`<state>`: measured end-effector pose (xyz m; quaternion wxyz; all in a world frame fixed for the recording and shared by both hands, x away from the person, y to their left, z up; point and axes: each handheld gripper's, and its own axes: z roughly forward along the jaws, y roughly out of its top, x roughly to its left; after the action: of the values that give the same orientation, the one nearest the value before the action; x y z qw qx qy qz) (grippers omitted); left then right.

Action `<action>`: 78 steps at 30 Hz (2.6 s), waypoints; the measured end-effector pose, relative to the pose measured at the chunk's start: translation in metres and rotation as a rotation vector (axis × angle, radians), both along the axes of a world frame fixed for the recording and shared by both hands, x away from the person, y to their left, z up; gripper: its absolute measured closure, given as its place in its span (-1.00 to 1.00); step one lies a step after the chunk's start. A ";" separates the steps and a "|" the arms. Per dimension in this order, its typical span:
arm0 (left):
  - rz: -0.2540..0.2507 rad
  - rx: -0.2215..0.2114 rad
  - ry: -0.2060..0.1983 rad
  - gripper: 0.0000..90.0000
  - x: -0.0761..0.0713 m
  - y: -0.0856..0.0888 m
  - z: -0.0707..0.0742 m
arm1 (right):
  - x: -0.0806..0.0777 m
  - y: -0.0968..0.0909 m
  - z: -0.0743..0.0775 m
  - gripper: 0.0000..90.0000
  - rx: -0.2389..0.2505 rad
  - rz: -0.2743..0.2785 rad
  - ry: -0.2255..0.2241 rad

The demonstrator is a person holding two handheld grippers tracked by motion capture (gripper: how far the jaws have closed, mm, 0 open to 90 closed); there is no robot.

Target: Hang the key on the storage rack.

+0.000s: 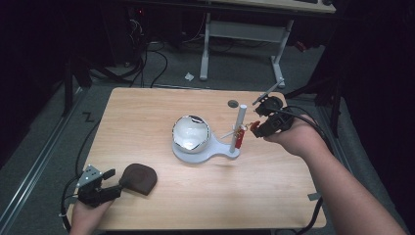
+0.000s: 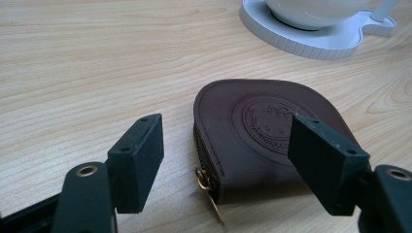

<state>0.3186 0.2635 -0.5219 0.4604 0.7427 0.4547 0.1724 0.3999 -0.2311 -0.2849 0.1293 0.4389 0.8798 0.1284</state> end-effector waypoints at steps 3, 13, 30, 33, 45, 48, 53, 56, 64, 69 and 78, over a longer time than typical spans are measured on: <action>0.000 0.000 0.000 -0.35 0.000 0.000 0.000 | 0.000 -0.002 -0.007 0.48 0.008 -0.002 0.009; 0.000 0.001 0.000 -0.35 0.000 0.000 0.000 | 0.003 -0.012 -0.037 0.48 0.036 -0.029 0.034; -0.003 0.005 0.006 -0.35 0.001 -0.001 -0.001 | 0.010 -0.016 -0.084 0.48 0.111 -0.056 0.036; -0.004 0.007 0.007 -0.35 0.001 -0.001 -0.002 | 0.012 -0.016 -0.089 0.47 0.121 -0.051 0.030; -0.008 0.002 0.017 -0.37 0.001 -0.002 -0.002 | 0.018 -0.018 -0.091 0.36 0.150 -0.075 0.017; -0.010 0.000 0.018 -0.37 0.001 -0.003 -0.002 | 0.016 -0.020 -0.090 0.35 0.148 -0.077 0.008; -0.015 -0.003 0.025 -0.38 0.002 -0.003 -0.002 | 0.007 -0.026 -0.088 0.36 0.159 -0.084 -0.006; -0.016 -0.011 0.032 -0.38 0.003 -0.003 -0.002 | 0.002 -0.027 -0.089 0.35 0.161 -0.080 -0.012; -0.022 -0.050 0.064 -0.38 0.004 -0.004 -0.002 | -0.022 -0.029 -0.103 0.24 0.184 -0.091 -0.060; -0.022 -0.065 0.077 -0.38 0.005 -0.005 -0.002 | -0.038 -0.030 -0.112 0.16 0.179 -0.093 -0.123; -0.025 -0.077 0.093 -0.38 0.006 -0.004 -0.002 | -0.064 -0.038 -0.138 0.13 0.198 -0.102 -0.229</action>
<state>0.3243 0.2595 -0.5242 0.4689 0.7373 0.4727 0.1143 0.3364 -0.2692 -0.4231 0.1913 0.4763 0.8189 0.2568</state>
